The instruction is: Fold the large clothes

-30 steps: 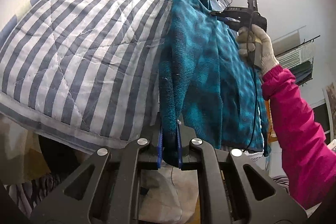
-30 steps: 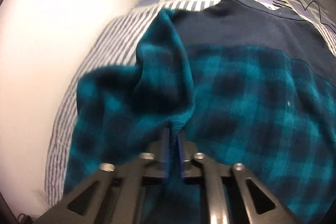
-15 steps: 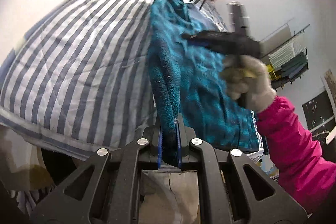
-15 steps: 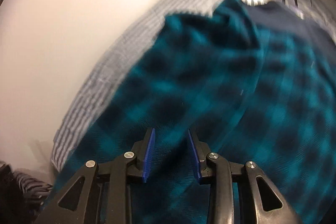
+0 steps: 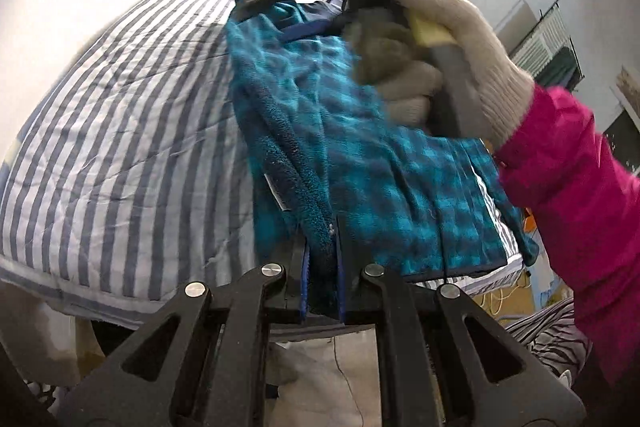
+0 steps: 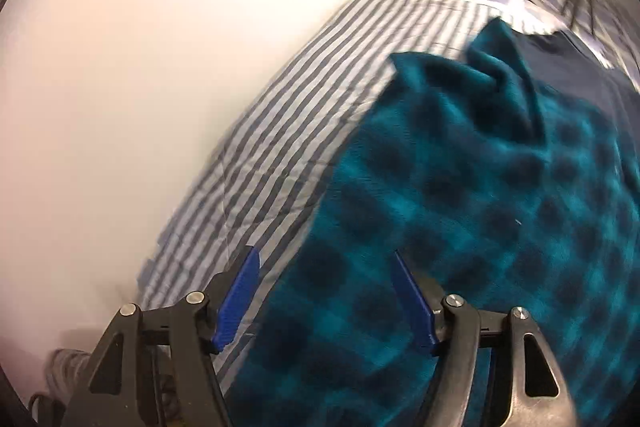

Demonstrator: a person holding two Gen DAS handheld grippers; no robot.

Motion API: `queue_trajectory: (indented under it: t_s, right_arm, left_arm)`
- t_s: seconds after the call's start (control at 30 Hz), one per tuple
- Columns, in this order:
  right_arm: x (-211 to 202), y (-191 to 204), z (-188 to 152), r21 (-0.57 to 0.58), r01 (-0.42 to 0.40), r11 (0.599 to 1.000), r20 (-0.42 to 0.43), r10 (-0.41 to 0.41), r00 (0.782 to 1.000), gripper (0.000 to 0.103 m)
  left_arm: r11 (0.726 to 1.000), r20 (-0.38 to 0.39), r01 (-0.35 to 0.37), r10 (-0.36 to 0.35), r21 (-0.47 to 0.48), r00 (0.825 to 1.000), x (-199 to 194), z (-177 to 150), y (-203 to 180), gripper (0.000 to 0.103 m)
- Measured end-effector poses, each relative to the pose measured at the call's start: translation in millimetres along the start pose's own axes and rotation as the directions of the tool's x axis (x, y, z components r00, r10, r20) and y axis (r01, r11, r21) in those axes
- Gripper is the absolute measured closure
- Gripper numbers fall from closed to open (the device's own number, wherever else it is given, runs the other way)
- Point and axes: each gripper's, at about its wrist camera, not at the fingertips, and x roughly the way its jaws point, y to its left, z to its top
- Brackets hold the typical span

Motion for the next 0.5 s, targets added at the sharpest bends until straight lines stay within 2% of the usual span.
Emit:
queue_trajectory:
  t_s: [0.13, 0.2, 0.23, 0.27, 0.3, 0.37, 0.43, 0.5]
  right_arm:
    - [31.3, 21.9, -8.2, -0.096, 0.112, 0.989, -0.09, -0.121, 0.989, 0.037]
    - [44.2, 22.2, -14.6, -0.138, 0.174, 0.975, -0.1, -0.188, 0.977, 0.055]
    - [46.8, 21.8, -18.9, -0.151, 0.207, 0.967, -0.099, -0.223, 0.97, 0.071]
    - [46.1, 18.3, -21.8, -0.146, 0.214, 0.966, -0.094, -0.229, 0.969, 0.081]
    - [45.5, 14.6, -23.3, -0.127, 0.206, 0.97, -0.086, -0.217, 0.972, 0.085]
    - [30.2, -5.6, -27.1, -0.041, 0.138, 0.99, -0.049, -0.139, 0.989, 0.095]
    - [6.4, -26.5, -32.0, 0.038, 0.043, 0.998, 0.022, -0.044, 0.999, 0.097]
    - [-13.1, -49.2, -41.3, 0.1, -0.048, 0.994, 0.101, 0.038, 0.994, 0.097]
  left_arm:
    - [0.999, -0.003, -0.011, 0.011, 0.043, 1.0, 5.3, -2.1, -15.1, 0.095]
    - [0.998, -0.007, -0.018, 0.019, 0.063, 1.0, 9.0, -2.9, -20.9, 0.095]
    - [0.997, -0.009, -0.024, 0.024, 0.072, 1.0, 8.3, -5.0, -24.1, 0.095]
    - [0.996, -0.01, -0.029, 0.03, 0.08, 1.0, 9.4, -5.4, -26.1, 0.095]
    - [0.996, -0.011, -0.032, 0.033, 0.087, 0.999, 10.6, -5.6, -28.4, 0.095]
    - [0.994, -0.009, -0.041, 0.042, 0.105, 0.999, 11.8, -5.1, -35.4, 0.095]
    - [0.99, -0.003, -0.05, 0.051, 0.134, 0.999, 10.8, -5.8, -45.6, 0.095]
    - [0.982, 0.001, -0.059, 0.06, 0.18, 0.998, 13.6, -6.3, -60.6, 0.095]
